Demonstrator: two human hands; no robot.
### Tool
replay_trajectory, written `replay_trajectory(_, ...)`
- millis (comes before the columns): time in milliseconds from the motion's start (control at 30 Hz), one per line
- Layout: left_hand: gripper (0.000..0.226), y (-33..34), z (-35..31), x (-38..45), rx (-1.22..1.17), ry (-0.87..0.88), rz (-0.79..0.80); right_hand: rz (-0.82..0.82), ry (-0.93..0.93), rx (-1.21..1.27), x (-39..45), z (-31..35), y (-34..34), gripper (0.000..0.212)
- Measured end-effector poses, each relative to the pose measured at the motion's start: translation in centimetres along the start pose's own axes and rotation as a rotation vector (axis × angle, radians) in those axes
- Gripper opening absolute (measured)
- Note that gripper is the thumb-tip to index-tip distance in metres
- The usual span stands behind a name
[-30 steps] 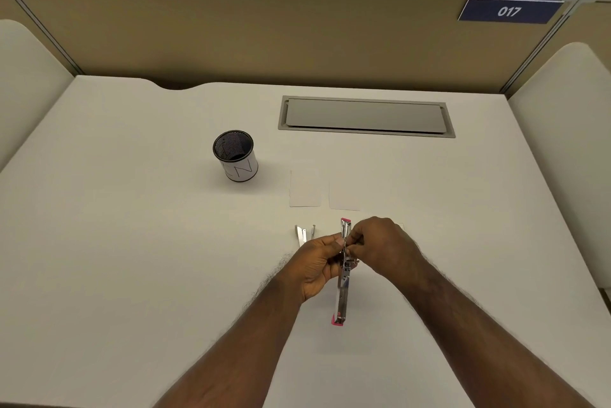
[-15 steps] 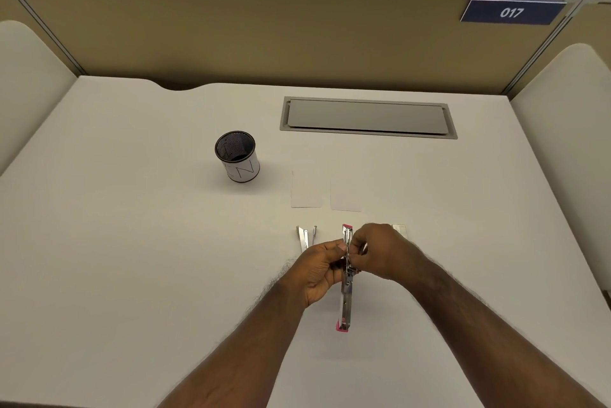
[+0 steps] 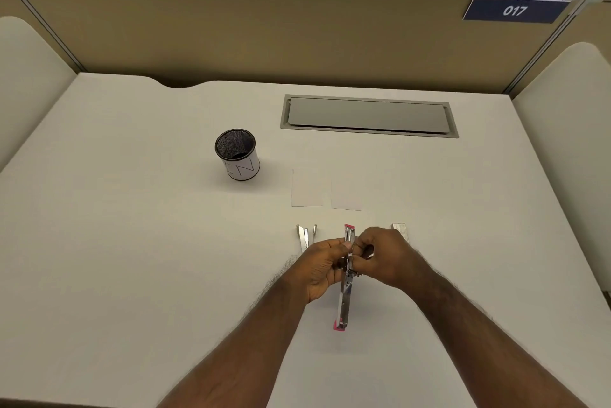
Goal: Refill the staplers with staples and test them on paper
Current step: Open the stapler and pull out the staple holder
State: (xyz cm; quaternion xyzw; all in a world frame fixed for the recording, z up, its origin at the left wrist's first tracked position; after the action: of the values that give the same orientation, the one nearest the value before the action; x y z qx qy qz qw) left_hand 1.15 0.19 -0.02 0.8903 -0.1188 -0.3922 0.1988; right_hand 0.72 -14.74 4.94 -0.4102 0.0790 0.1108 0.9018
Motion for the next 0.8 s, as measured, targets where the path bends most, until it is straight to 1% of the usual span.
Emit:
replay_trajectory(100, 0.026, -0.1, 0.3, 0.3, -0.006, -0.008, -0.029, -0.005, -0.013, 0.004, 0.0, -0.4, 0.1, 0.022)
replay_trajectory(233, 0.019, -0.2, 0.5, 0.7, 0.023, 0.019, -0.099, -0.069, -0.002, 0.083, 0.1, -1.3, 0.0, 0.024)
replay_trajectory(367, 0.014, -0.4, 0.3, 1.2, 0.244, 0.104, -0.230, -0.088, 0.072, 0.096, 0.3, -2.4, 0.4, 0.016)
replay_trajectory(500, 0.016, -0.3, 0.1, 2.0, 0.352, 0.164, -0.354, -0.088, 0.132, 0.161, 0.0, -3.3, 0.8, 0.014)
replay_trajectory(567, 0.020, -0.1, 0.2, 2.5, 0.453, 0.197, -0.395, -0.108, 0.169, 0.223, -0.2, -3.6, 1.0, 0.014)
replay_trajectory(633, 0.024, 0.2, 0.3, 2.8, 0.629, 0.245, -0.429, -0.122, 0.201, 0.278, -0.4, -3.7, 1.2, 0.014)
replay_trajectory(700, 0.032, 0.6, 0.3, 3.0, 0.788, 0.270, -0.464, -0.130, 0.218, 0.308, -0.6, -3.8, 1.4, 0.016)
replay_trajectory(800, 0.041, 1.2, 0.1, 3.3, 0.918, 0.282, -0.513, -0.154, 0.237, 0.346, -0.8, -4.0, 1.7, 0.013)
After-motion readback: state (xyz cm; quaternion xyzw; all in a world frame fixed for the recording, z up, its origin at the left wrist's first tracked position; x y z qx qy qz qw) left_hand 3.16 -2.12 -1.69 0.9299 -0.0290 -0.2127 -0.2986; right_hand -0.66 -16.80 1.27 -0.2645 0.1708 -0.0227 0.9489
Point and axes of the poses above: each hand's wrist, its own x-axis towards the middle knuckle, its own y-axis out of the palm, z = x × y, the point moved 1 cm from there along x, towards the middle knuckle, and after that the axes turned 4 degrees about -z, right-handed, at the moved point
